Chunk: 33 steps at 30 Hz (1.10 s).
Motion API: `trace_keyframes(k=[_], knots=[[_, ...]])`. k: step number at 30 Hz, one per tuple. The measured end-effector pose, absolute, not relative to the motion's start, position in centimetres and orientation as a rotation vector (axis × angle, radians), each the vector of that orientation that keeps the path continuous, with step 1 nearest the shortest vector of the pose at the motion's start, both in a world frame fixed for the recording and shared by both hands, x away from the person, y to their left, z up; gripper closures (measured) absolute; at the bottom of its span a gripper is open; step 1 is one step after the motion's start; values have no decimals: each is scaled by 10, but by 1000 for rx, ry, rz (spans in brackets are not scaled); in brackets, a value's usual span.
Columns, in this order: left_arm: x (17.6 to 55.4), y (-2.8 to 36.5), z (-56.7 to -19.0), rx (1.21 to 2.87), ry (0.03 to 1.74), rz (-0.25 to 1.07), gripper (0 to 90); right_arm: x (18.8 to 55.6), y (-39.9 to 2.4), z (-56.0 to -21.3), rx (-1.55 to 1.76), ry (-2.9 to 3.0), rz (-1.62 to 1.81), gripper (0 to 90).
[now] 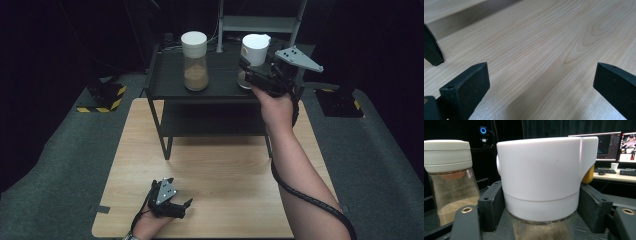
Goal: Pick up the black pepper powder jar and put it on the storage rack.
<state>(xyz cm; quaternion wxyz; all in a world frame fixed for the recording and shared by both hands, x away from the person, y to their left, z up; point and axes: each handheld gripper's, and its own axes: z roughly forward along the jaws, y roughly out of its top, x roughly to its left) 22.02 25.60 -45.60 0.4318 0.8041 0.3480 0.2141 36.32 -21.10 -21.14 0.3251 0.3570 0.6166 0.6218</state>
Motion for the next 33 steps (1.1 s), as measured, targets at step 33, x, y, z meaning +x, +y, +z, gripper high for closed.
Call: trace_keyframes(k=[33], knots=[[220, 254, -456, 2014, 864, 543, 10, 348, -212, -208, 934, 1627, 1590, 0]])
